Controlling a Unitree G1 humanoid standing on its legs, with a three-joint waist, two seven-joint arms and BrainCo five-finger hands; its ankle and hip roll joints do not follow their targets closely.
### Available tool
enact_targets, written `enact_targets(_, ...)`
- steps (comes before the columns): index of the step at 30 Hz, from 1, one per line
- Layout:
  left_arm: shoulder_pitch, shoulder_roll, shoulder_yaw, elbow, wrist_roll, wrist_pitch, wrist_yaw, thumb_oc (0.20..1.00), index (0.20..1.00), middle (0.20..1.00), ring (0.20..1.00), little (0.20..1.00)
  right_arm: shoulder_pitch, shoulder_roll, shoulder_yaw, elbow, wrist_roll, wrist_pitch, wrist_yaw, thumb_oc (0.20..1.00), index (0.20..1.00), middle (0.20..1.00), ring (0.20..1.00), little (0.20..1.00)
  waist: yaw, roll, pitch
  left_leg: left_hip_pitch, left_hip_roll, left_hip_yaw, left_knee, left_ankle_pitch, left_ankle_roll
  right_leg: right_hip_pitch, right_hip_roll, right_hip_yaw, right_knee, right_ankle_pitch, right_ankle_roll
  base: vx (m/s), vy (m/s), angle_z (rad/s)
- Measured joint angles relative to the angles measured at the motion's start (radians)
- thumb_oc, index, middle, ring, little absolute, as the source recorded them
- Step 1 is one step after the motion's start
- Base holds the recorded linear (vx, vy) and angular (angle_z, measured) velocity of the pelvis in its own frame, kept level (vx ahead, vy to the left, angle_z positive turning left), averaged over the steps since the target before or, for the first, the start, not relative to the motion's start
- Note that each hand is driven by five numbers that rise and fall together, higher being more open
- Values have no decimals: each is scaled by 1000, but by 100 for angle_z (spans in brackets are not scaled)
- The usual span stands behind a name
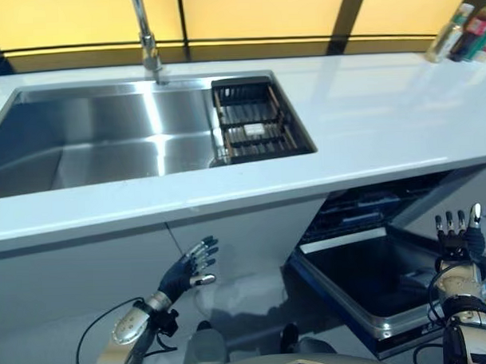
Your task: Pick up plates and place into dishwasher.
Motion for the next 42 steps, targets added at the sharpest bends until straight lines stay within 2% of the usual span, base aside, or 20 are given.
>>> enact_targets(3, 0, -23, 2, 11, 29, 1, 0, 1000, 1000, 1000, 1000, 1000, 51, -4, 2, -39, -118, -1, -40, 1000, 1000, 1000, 1000, 1000, -35, -5, -31, 16, -1, 22, -12, 0, 1, 0, 3, 25, -11, 5, 4, -58, 47, -22)
enact_targets(8, 3, -61, 10, 71, 55, 9, 5, 1000, 1000, 1000, 1000, 1000, 144, -14, 30, -177, -355, -2, -115, 1000, 1000, 1000, 1000, 1000, -88, -14, -42, 58, -11, 67, -38, -2, 2, -10, 9, 96, -27, 26, 6, -70, 19, -42)
enact_targets(10, 1, -81, 32, 106, 69, 10, 6, 1000, 1000, 1000, 1000, 1000, 180, -13, 42, -230, -432, -2, -143, 1000, 1000, 1000, 1000, 1000, -123, -20, -48, 66, -15, 91, -48, -3, 3, -22, 10, 121, -28, 33, 10, -62, -20, -43)
enact_targets(14, -7, -101, 55, 160, 74, 11, 8, 1000, 1000, 1000, 1000, 1000, 249, -5, 45, -269, -512, -3, -187, 1000, 1000, 1000, 1000, 1000, -173, -27, -58, 89, -15, 140, -55, -10, 5, -30, 16, 160, -43, 48, 14, -63, -45, -40)
enact_targets(17, -15, -120, 83, 203, 75, 11, 8, 1000, 1000, 1000, 1000, 1000, 296, 14, 45, -272, -537, -3, -209, 1000, 1000, 1000, 1000, 1000, -198, -28, -59, 89, -9, 143, -47, -28, 0, -44, 19, 175, -45, 51, 18, -49, -89, -38)
enact_targets(22, -25, -125, 90, 227, 93, 12, 6, 1000, 1000, 1000, 1000, 1000, 342, 74, 50, -274, -536, -25, -254, 1000, 1000, 1000, 1000, 1000, -218, -19, -43, 84, 4, 163, -21, -48, -5, -64, 22, 180, -37, 57, 27, -49, -141, -24)
enact_targets(26, -62, -124, 88, 230, 112, 13, 4, 1000, 1000, 1000, 1000, 1000, 339, 106, 64, -271, -492, -46, -294, 1000, 1000, 1000, 1000, 1000, -234, -6, -4, -11, 22, 152, 88, -88, 1, -126, 25, 180, 7, 57, 27, -131, -125, -2)
enact_targets(32, -174, -93, 87, 211, 112, 13, 34, 1000, 1000, 1000, 1000, 1000, 235, 115, 67, -191, -338, -111, -312, 1000, 1000, 1000, 1000, 1000, -232, 18, 147, -213, 79, 102, 366, -195, 30, -261, 30, 174, 141, 49, 13, -108, -83, 3)
enact_targets(34, -203, -72, 86, 192, 112, 13, 49, 1000, 1000, 1000, 1000, 1000, 197, 116, 57, -151, -267, -129, -316, 1000, 1000, 1000, 1000, 1000, -233, 24, 187, -266, 79, 85, 427, -215, 41, -299, 23, 166, 182, 45, 17, -17, -46, 16)
enact_targets(39, -227, -44, 84, 184, 109, 26, 62, 1000, 1000, 1000, 1000, 1000, 123, 111, -13, -11, -88, -134, -227, 1000, 1000, 1000, 1000, 1000, -206, 58, 252, -351, 78, 47, 521, -243, 55, -375, 6, 155, 296, 5, 25, -7, -65, 17)
enact_targets(42, -229, -15, 64, 159, 102, 33, 67, 1000, 1000, 1000, 1000, 1000, 75, 105, -14, 82, -54, -133, -181, 1000, 1000, 1000, 1000, 1000, -198, 67, 282, -398, 68, 16, 555, -242, 56, -420, -4, 146, 364, -24, 19, 7, -51, 26)
